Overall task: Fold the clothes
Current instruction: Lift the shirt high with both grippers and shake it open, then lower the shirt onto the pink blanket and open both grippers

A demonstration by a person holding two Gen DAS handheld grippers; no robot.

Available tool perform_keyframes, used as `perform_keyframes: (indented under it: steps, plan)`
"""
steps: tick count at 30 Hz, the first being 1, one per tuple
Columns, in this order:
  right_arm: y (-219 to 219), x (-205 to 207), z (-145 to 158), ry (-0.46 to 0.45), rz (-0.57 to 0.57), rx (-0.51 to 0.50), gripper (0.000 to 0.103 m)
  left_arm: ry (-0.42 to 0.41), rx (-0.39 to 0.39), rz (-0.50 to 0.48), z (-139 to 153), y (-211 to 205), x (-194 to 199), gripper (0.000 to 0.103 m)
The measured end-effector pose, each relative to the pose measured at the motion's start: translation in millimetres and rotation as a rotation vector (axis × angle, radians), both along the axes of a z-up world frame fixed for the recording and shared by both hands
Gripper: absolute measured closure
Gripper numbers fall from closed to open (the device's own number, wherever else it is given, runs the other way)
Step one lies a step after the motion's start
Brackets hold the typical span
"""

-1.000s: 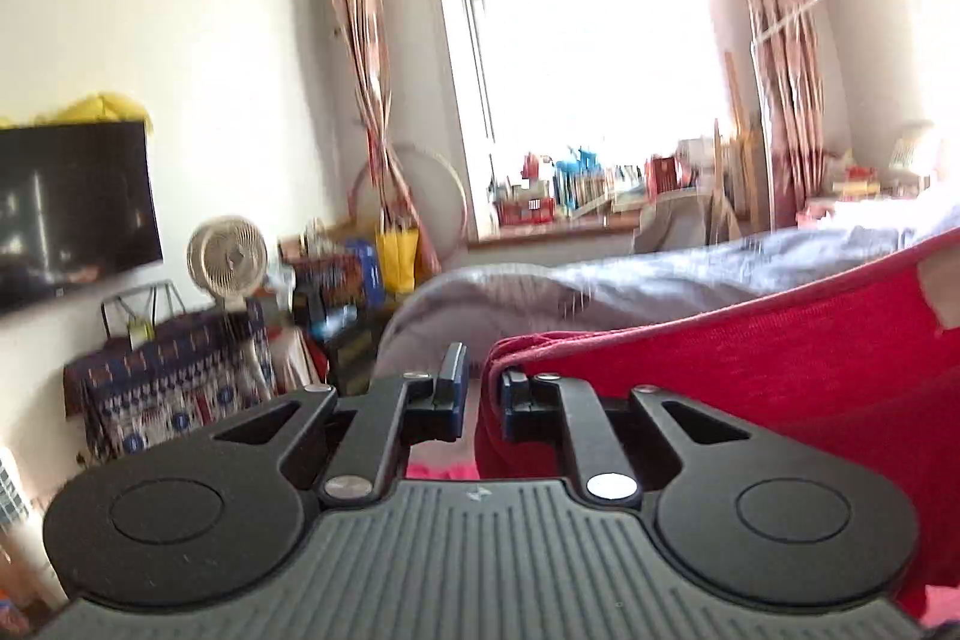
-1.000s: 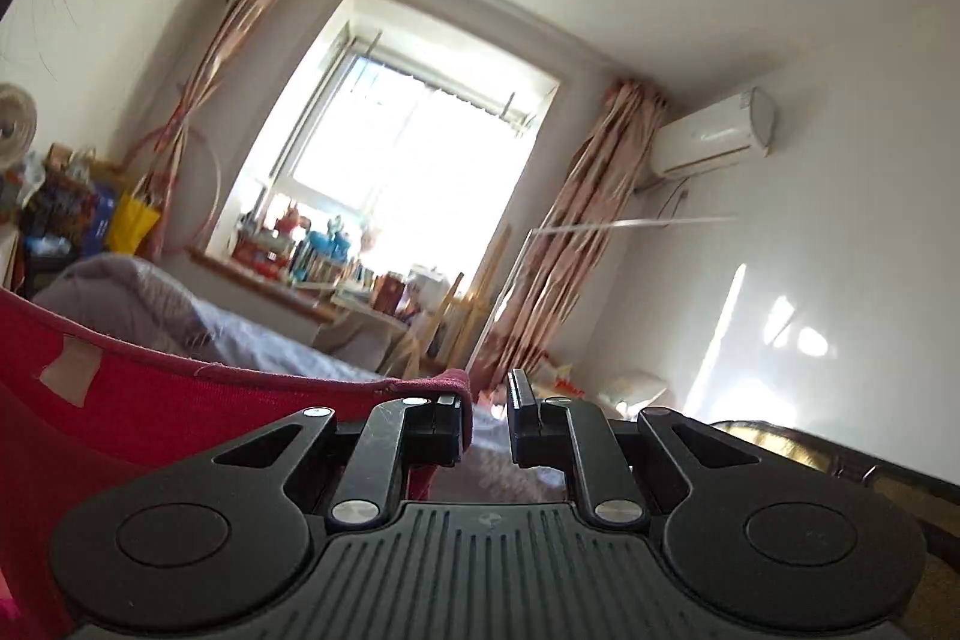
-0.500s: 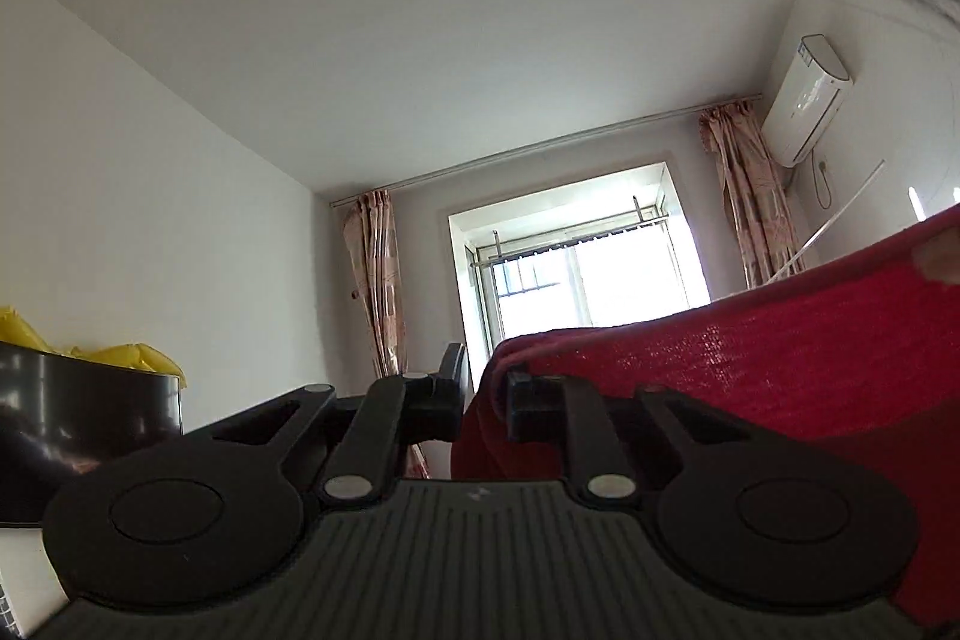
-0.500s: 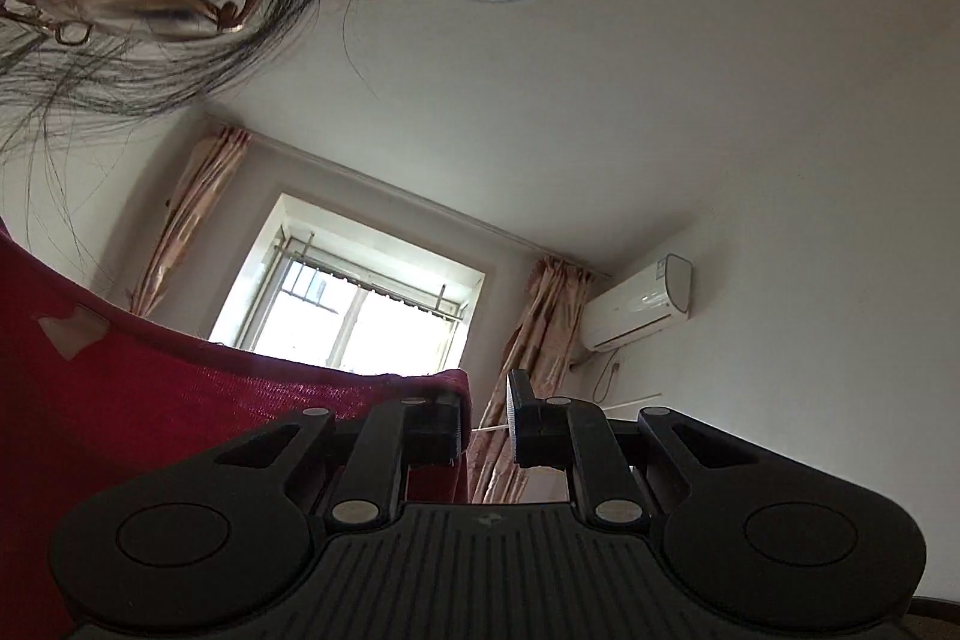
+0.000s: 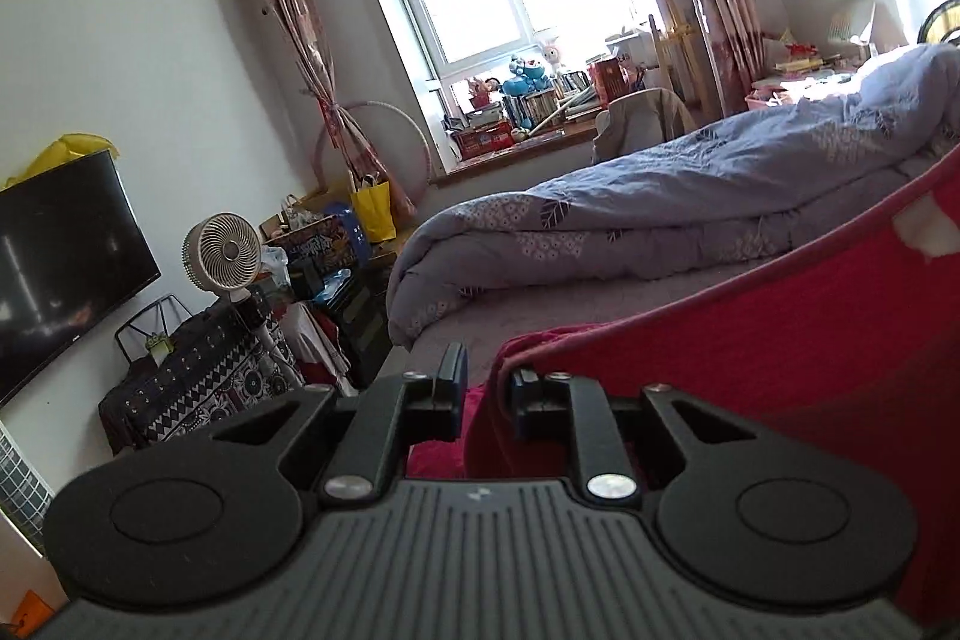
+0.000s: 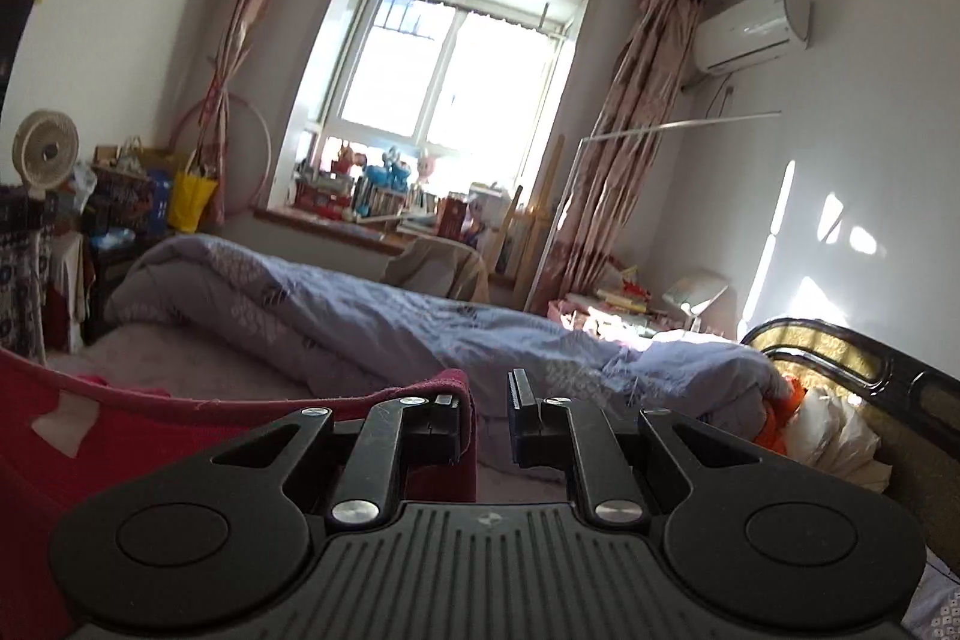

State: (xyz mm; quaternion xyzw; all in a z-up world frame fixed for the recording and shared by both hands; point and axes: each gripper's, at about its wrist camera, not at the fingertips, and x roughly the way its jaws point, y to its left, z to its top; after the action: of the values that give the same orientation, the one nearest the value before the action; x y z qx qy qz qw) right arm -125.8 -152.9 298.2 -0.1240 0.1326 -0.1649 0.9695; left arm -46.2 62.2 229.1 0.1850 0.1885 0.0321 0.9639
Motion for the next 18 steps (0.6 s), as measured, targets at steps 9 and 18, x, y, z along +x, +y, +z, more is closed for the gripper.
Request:
perform_keyframes:
  steps: [9,18]
  plan:
    - [-12,191,-260,0.211,0.052,-0.036,0.086,0.159,0.045,0.114,-224,-41,193,0.077]
    - [-16,303,-377,0.439,0.073,0.002,0.078,0.378,0.19,0.139,-335,-46,254,0.05]
